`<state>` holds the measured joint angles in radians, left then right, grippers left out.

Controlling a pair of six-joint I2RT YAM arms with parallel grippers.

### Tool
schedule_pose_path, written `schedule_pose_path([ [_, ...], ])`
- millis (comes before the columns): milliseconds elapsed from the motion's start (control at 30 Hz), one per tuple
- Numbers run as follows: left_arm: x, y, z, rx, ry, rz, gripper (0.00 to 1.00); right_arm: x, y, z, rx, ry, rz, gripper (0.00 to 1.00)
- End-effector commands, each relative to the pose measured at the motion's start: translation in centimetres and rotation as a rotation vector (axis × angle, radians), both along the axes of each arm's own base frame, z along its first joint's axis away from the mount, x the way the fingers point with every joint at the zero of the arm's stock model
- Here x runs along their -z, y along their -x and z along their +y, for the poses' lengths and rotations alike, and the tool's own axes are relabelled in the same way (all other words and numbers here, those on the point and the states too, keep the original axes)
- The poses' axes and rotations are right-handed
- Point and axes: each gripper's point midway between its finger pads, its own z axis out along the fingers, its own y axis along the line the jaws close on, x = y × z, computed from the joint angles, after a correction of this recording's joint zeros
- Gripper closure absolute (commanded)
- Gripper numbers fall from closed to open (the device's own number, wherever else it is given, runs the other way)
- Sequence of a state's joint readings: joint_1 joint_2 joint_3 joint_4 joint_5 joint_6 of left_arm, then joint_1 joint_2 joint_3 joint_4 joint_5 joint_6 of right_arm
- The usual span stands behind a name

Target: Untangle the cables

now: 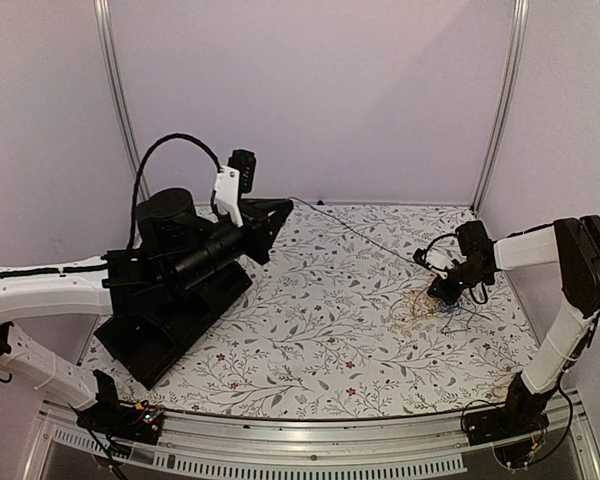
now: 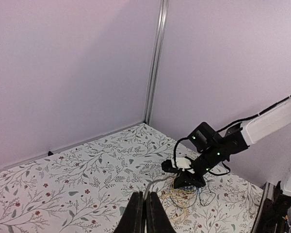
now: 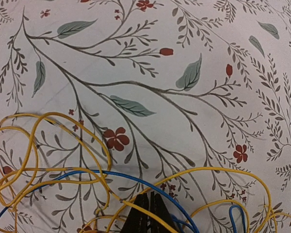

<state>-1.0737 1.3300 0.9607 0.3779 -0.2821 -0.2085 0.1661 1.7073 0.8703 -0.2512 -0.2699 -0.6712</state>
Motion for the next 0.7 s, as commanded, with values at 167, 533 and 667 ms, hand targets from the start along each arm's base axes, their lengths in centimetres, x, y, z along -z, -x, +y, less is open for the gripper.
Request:
schedule_pose_path([
  [167, -10.1, -0.7, 12.5, -0.282, -0.044, -0.068, 1.00, 1.6, -0.8, -3.1, 0.119, 0.016, 0.041, 0.94],
  [533, -12.6, -0.6, 18.8, -0.426, -0.126, -0.041, 1.00, 1.3, -1.0, -2.6, 0.121, -0.011, 0.072, 0.88],
  [667, -11.4, -1.1, 20.0, -0.458, -0.174, 0.009, 1.00, -0.4, -0.8, -1.8, 0.110, -0.060, 0.082, 0.76],
])
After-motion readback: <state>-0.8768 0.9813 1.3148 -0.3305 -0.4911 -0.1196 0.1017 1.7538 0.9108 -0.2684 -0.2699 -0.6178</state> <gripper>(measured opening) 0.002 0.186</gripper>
